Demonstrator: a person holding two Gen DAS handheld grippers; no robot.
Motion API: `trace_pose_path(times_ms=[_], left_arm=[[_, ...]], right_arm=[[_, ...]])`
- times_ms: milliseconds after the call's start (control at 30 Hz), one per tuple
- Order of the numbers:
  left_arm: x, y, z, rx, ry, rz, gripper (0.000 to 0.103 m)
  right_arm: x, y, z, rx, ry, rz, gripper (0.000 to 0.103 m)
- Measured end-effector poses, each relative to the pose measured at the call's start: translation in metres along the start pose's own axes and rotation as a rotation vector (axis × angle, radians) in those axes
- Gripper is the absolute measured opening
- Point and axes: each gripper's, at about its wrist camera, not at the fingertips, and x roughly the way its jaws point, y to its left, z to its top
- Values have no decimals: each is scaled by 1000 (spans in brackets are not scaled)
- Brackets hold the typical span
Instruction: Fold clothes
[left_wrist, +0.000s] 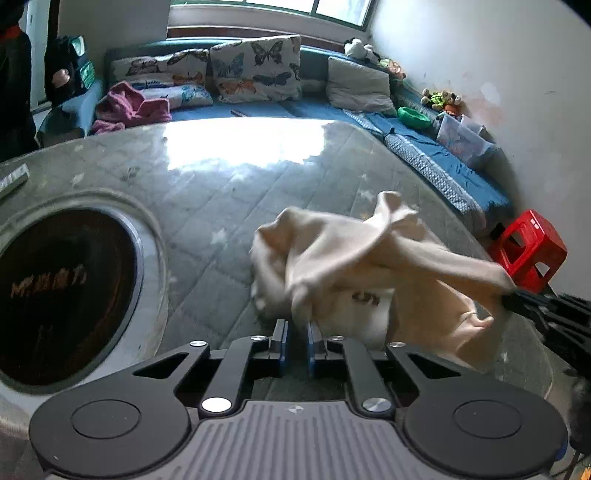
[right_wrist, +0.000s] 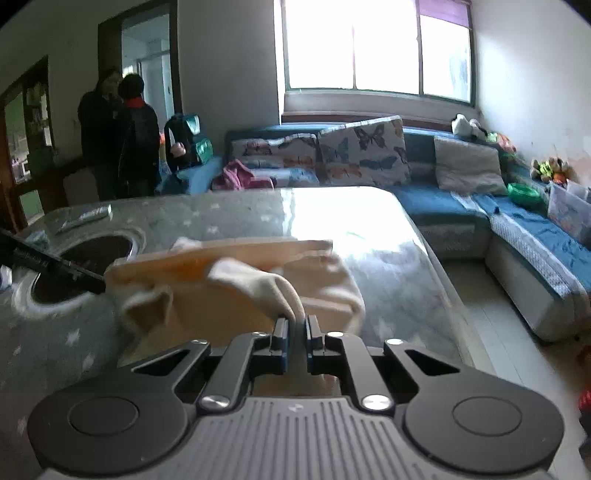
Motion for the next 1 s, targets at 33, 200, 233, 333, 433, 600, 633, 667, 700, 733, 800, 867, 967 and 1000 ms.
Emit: trace_pose_path(times_ms=[33, 200, 233, 333, 433, 600, 633, 667, 700, 733, 800, 867, 967, 1000], left_arm=[[0, 2, -1, 1, 5, 2, 11], [-5, -6, 7, 35, -13, 11, 15], [-5, -10, 10, 48, -24, 11, 18], [-2, -26, 25, 95, -62, 7, 40], [9, -45, 39, 148, -85, -10, 44], [44, -73, 63, 217, -57, -33, 54], [52, -78, 67, 232, -51, -30, 55], [62, -81, 71, 237, -41, -19, 56], [71, -84, 74, 241, -28, -15, 56], [81, -86, 77, 241, -9, -22, 56], [86, -84, 78, 233, -3, -26, 53], [85, -80, 77, 220, -11, -25, 27], [83, -74, 77, 201, -23, -24, 10], [82, -72, 76, 195, -27, -23, 7]], right_arm=[[-4, 0, -2, -2, 4, -4, 8], [-25, 1, -14, -13, 27, -23, 15], [-29, 1, -16, -16, 31, -27, 22], [-38, 3, -16, -31, 21, -27, 38], [-27, 17, -3, -91, -5, 5, 38], [3, 40, 11, -207, -13, 36, 41], [10, 45, 12, -231, -10, 36, 41], [18, 50, 14, -255, -6, 36, 41], [25, 55, 15, -280, -3, 36, 41], [35, 60, 15, -304, 8, 33, 41], [48, 65, 13, -329, 22, 29, 37], [56, 68, 11, -345, 29, 22, 25], [56, 62, 9, -316, 20, 10, 9], [53, 58, 9, -295, 8, 3, 8]])
